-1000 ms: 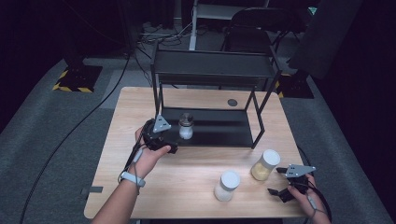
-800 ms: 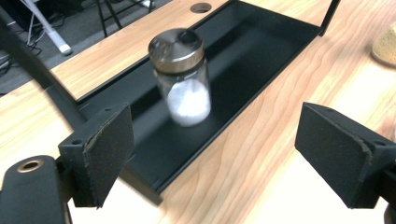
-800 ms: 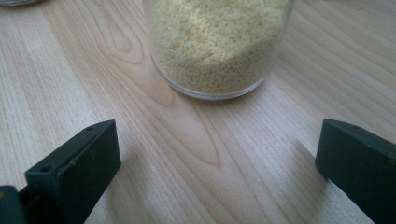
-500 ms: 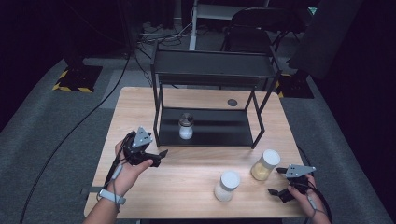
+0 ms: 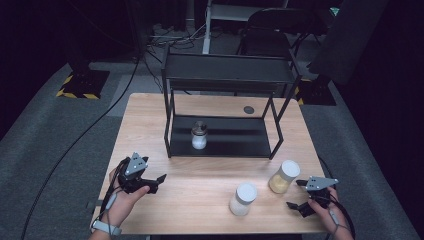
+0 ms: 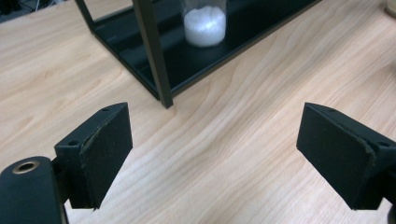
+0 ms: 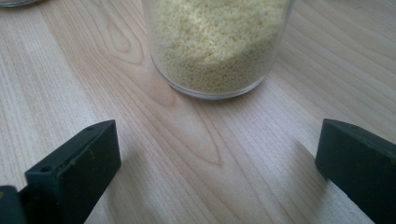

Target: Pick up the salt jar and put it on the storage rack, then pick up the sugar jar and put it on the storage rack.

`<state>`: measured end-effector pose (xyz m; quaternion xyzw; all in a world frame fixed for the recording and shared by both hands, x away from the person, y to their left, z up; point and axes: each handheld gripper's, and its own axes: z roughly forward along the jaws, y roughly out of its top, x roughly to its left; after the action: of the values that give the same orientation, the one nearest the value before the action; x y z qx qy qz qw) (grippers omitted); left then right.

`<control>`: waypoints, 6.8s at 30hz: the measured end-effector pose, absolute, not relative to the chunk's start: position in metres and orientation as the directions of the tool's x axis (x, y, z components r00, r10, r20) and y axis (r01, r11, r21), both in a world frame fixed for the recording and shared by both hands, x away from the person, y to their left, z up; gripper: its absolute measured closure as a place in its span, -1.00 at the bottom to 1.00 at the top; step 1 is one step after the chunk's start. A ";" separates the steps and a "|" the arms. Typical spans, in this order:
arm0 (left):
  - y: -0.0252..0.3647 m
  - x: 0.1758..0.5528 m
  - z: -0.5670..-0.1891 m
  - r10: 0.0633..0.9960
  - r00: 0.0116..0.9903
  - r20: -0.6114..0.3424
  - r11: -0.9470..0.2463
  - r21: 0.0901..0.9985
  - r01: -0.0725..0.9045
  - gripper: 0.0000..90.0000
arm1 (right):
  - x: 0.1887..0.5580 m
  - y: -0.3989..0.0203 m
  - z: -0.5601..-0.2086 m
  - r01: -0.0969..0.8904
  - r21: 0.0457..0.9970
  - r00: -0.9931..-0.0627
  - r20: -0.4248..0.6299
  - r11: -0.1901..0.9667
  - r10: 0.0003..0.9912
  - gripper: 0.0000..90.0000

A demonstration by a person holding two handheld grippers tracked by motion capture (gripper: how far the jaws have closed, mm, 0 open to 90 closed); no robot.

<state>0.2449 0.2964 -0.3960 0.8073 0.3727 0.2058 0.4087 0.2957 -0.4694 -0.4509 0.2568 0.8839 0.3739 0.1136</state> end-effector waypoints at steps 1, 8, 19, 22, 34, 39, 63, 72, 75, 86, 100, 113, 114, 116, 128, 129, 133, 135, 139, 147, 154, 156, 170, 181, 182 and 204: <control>0.298 0.244 -0.398 0.772 0.635 0.026 -0.387 0.813 0.436 -0.77 | 0.296 -0.469 -0.451 0.369 0.719 -0.842 -0.009 0.588 0.539 -1.00; 0.304 0.235 -0.414 0.781 0.625 0.017 -0.378 0.809 0.451 -0.77 | 0.296 -0.469 -0.451 0.369 0.719 -0.842 -0.009 0.588 0.539 -1.00; 0.311 0.227 -0.438 0.800 0.600 -0.004 -0.366 0.789 0.494 -0.77 | 0.296 -0.469 -0.451 0.369 0.719 -0.842 -0.009 0.588 0.539 -1.00; 0.313 0.225 -0.443 0.806 0.592 -0.009 -0.361 0.785 0.503 -0.78 | 0.296 -0.469 -0.451 0.369 0.719 -0.842 -0.009 0.588 0.539 -1.00; 0.312 0.226 -0.451 0.827 0.562 -0.012 -0.383 0.721 0.578 -0.79 | 0.296 -0.469 -0.451 0.369 0.719 -0.842 -0.009 0.588 0.539 -1.00; 0.310 0.229 -0.450 0.835 0.551 -0.009 -0.388 0.701 0.599 -0.85 | 0.296 -0.469 -0.451 0.369 0.719 -0.842 -0.009 0.588 0.539 -1.00; 0.309 0.229 -0.450 0.841 0.541 -0.010 -0.381 0.697 0.607 -0.93 | 0.292 -0.468 -0.451 0.378 0.720 -0.833 -0.010 0.582 0.553 -0.98; 0.308 0.229 -0.449 0.843 0.538 -0.011 -0.379 0.697 0.609 -0.93 | 0.287 -0.465 -0.444 0.357 0.736 -0.849 -0.001 0.575 0.528 -0.95; 0.308 0.229 -0.449 0.844 0.537 -0.010 -0.379 0.696 0.609 -0.93 | 0.285 -0.464 -0.439 0.337 0.745 -0.858 -0.008 0.576 0.513 -0.95; 0.308 0.229 -0.449 0.843 0.537 -0.010 -0.380 0.697 0.609 -0.93 | 0.269 -0.466 -0.417 0.268 0.793 -0.863 -0.054 0.548 0.502 -0.94; 0.308 0.229 -0.449 0.843 0.537 -0.010 -0.379 0.697 0.609 -0.93 | 0.250 -0.461 -0.398 0.218 0.846 -0.853 -0.077 0.486 0.516 -0.95; 0.308 0.229 -0.449 0.843 0.537 -0.010 -0.380 0.696 0.609 -0.93 | 0.241 -0.456 -0.384 0.226 0.857 -0.843 -0.067 0.464 0.534 -0.91; 0.308 0.229 -0.449 0.843 0.537 -0.010 -0.380 0.697 0.609 -0.93 | 0.240 -0.456 -0.384 0.221 0.859 -0.843 -0.069 0.461 0.534 -0.90; 0.308 0.229 -0.450 0.844 0.536 -0.011 -0.378 0.697 0.609 -0.93 | 0.239 -0.456 -0.383 0.211 0.865 -0.845 -0.073 0.455 0.530 -0.89; 0.308 0.229 -0.449 0.844 0.537 -0.010 -0.379 0.697 0.609 -0.93 | 0.230 -0.451 -0.375 0.163 0.894 -0.857 -0.081 0.417 0.509 -0.89; 0.308 0.229 -0.449 0.844 0.536 -0.010 -0.379 0.696 0.610 -0.93 | 0.230 -0.450 -0.374 0.160 0.896 -0.858 -0.081 0.414 0.508 -0.89; 0.308 0.229 -0.449 0.844 0.537 -0.010 -0.379 0.696 0.609 -0.93 | 0.227 -0.444 -0.372 0.141 0.906 -0.861 -0.088 0.400 0.501 -0.89; 0.308 0.229 -0.449 0.844 0.537 -0.010 -0.379 0.697 0.609 -0.93 | 0.226 -0.440 -0.372 0.132 0.911 -0.864 -0.088 0.391 0.496 -0.89; 0.308 0.229 -0.449 0.843 0.537 -0.010 -0.380 0.697 0.609 -0.93 | 0.225 -0.431 -0.370 0.140 0.914 -0.865 -0.075 0.382 0.497 -0.88; 0.308 0.229 -0.449 0.844 0.537 -0.010 -0.379 0.696 0.610 -0.93 | 0.227 -0.415 -0.369 0.153 0.918 -0.865 -0.055 0.366 0.499 -0.87; 0.308 0.229 -0.450 0.844 0.536 -0.012 -0.377 0.698 0.609 -0.93 | 0.234 -0.398 -0.367 0.145 0.910 -0.886 -0.054 0.388 0.460 -0.87; 0.308 0.229 -0.449 0.844 0.537 -0.011 -0.379 0.696 0.610 -0.93 | 0.236 -0.392 -0.367 0.144 0.907 -0.893 -0.053 0.396 0.447 -0.87; 0.308 0.229 -0.449 0.844 0.537 -0.010 -0.379 0.696 0.610 -0.93 | 0.245 -0.355 -0.372 0.144 0.908 -0.920 -0.023 0.393 0.392 -0.87; 0.308 0.229 -0.449 0.844 0.537 -0.010 -0.379 0.696 0.610 -0.93 | 0.245 -0.336 -0.380 0.152 0.901 -0.914 -0.028 0.406 0.404 -0.83; 0.308 0.229 -0.449 0.844 0.537 -0.010 -0.379 0.697 0.609 -0.93 | 0.245 -0.335 -0.381 0.154 0.900 -0.913 -0.027 0.407 0.406 -0.82; 0.308 0.229 -0.449 0.844 0.536 -0.010 -0.379 0.696 0.610 -0.93 | 0.255 -0.327 -0.404 0.191 0.877 -0.913 -0.006 0.441 0.408 -0.27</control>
<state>0.2289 0.3081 -0.4493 0.8113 0.4480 0.1766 0.3314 0.2554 -0.3269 -0.4040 0.1778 0.8418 0.4979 0.1088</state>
